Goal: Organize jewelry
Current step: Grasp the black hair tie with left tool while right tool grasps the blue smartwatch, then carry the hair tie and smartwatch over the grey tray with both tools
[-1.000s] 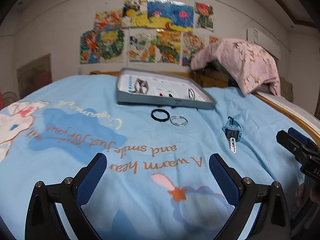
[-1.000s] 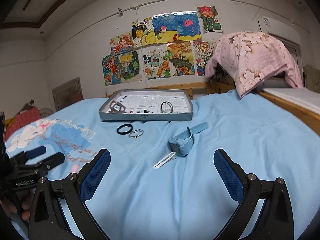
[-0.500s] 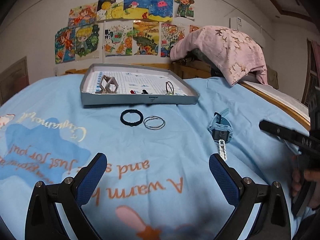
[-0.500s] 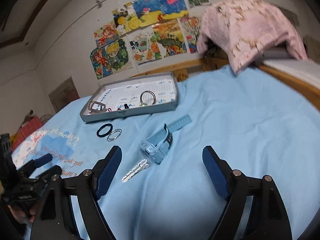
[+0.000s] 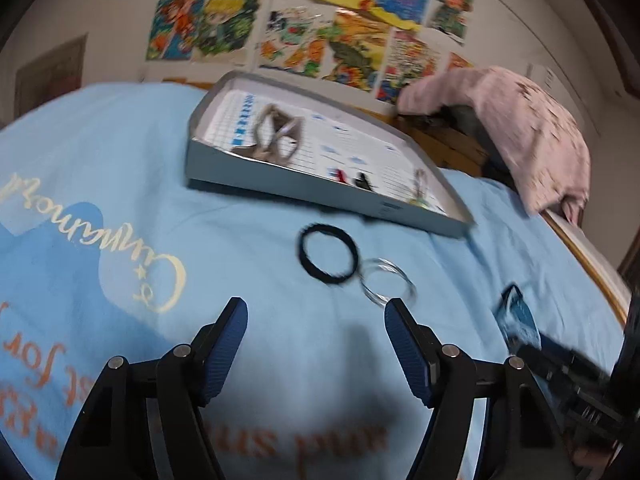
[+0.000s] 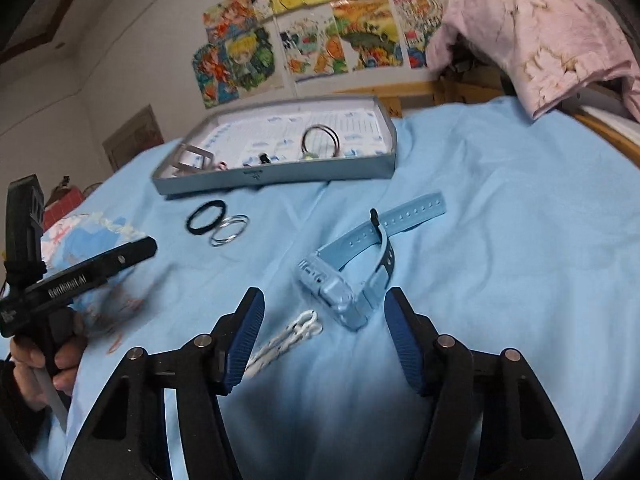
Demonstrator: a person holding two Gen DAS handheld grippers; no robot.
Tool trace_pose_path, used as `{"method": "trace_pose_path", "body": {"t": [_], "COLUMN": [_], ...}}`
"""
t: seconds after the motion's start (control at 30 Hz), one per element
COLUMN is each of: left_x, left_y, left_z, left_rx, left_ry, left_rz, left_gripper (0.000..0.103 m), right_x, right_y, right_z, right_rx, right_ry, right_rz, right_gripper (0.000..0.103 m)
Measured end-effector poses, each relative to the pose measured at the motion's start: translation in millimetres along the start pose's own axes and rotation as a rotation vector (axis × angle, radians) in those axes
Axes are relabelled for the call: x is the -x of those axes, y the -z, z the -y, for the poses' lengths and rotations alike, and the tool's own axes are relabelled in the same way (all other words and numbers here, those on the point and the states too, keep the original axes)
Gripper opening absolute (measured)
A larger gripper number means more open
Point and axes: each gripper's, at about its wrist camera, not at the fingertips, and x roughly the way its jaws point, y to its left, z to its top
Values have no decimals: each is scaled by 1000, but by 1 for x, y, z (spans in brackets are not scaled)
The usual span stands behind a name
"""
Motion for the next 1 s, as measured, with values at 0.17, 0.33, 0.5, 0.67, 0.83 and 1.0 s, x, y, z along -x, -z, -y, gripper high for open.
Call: {"method": "trace_pose_path", "body": {"t": [0.17, 0.33, 0.5, 0.67, 0.83, 1.0], "left_x": [-28, -45, -61, -62, -70, -76], "left_y": [-15, -24, -29, -25, -23, -21], "left_z": [-7, -10, -8, -8, -4, 3], "left_rx": [7, 1, -12, -16, -37, -72], "left_ry": [-10, 27, 8, 21, 22, -11], "left_rz": [-19, -30, -63, -58, -99, -112], "left_gripper": [54, 53, 33, 27, 19, 17], "right_x": [-22, -48, -65, -64, -61, -62], "right_y": [-7, -14, -18, -16, -16, -17], "right_z": [-7, -17, -27, -25, -24, -22], "right_rx": [-15, 3, 12, 2, -4, -10], "right_ry": [-1, -62, -107, -130, -138, -142], "right_rz": [-5, -23, -38, -38, -27, -30], "right_gripper": [57, 54, 50, 50, 50, 50]}}
